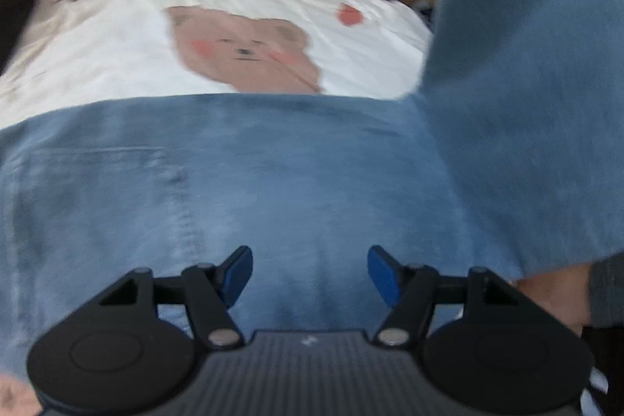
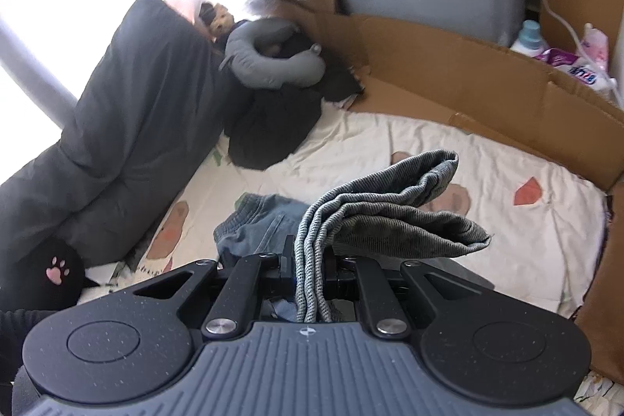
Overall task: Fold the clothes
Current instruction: 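Carry the hem layers with the right tool over the pants toward the waistband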
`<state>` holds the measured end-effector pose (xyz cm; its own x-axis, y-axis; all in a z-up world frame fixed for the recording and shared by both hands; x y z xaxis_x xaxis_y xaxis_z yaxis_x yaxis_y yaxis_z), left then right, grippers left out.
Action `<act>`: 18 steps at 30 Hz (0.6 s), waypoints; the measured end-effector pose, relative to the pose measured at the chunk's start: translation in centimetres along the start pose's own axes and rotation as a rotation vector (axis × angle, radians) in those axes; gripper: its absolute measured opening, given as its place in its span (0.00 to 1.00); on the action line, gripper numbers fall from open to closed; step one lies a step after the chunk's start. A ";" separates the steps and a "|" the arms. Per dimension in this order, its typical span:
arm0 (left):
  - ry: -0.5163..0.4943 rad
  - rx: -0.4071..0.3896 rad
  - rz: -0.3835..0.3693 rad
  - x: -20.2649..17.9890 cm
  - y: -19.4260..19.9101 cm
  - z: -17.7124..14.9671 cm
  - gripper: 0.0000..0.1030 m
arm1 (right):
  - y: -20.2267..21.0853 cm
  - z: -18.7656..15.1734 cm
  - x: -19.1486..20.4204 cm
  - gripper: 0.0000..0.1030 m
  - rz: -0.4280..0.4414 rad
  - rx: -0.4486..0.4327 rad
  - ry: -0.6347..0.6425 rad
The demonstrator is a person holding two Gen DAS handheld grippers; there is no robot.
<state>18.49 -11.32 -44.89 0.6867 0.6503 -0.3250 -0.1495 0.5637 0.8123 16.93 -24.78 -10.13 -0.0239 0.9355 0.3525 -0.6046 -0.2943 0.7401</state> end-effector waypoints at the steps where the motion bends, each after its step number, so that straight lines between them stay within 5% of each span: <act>1: 0.022 -0.010 0.015 0.7 0.5 -0.1 0.66 | -0.5 0.0 0.2 0.09 0.002 0.007 0.004; 12: 0.209 -0.059 0.132 6.2 5.2 -3.0 0.68 | -4.6 0.0 2.7 0.08 0.033 0.060 0.013; 18: 0.231 -0.061 0.186 7.4 7.4 -4.4 0.68 | -6.6 0.3 4.1 0.08 0.043 0.073 0.004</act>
<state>19.36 -0.10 -43.38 0.4647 0.8397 -0.2809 -0.3043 0.4493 0.8399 21.08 -19.10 -13.43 -0.0520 0.9224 0.3828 -0.5429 -0.3479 0.7644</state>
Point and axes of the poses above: each gripper's, at about its wrist camera, not at the fingertips, and y roughly against the way its jaws point, x to its left, z to its top, the point moved 10 cm from there along -y, roughly the way its jaws point, and after that the axes turned 5 degrees about -x, right-handed, at the moved point
